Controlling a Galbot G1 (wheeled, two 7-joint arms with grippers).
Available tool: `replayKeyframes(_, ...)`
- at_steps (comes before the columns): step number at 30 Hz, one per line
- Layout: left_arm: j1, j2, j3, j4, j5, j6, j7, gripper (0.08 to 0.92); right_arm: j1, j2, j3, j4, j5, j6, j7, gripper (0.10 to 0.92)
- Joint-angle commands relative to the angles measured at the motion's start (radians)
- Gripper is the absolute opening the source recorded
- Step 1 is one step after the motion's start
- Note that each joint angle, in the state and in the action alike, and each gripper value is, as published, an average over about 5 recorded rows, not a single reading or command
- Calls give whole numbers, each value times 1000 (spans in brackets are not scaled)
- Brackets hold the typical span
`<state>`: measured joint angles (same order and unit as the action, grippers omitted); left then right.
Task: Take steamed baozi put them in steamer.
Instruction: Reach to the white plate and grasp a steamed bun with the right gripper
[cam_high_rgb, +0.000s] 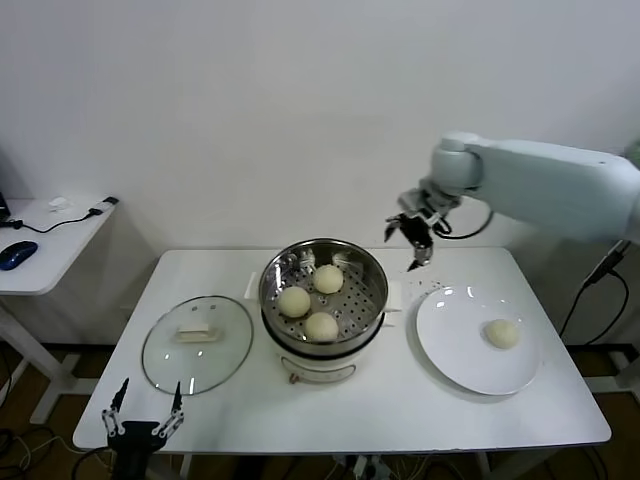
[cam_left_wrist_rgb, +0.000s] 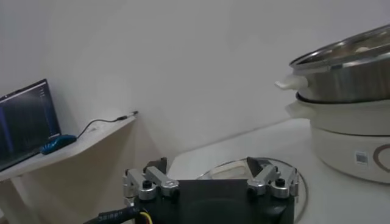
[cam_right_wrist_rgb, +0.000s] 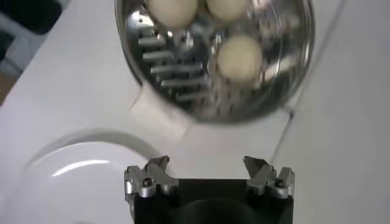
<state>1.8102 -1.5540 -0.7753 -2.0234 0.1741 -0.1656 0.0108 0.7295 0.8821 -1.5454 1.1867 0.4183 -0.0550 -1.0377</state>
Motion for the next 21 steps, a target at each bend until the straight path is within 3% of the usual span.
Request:
replayKeyframes(1,4,2,-2,-4,2,3,0,823,-286,-307,217,-65,-162,-171,-51,823)
replayKeyframes(10,10,-6,-4,-3,20,8,0,823,-558,-305,451,-190,-371,-71,-81,823)
replayKeyframes(21,12,-11,-3,2,23,19,-4,823,-691,-196,608,-351,-431,-26,-69,823)
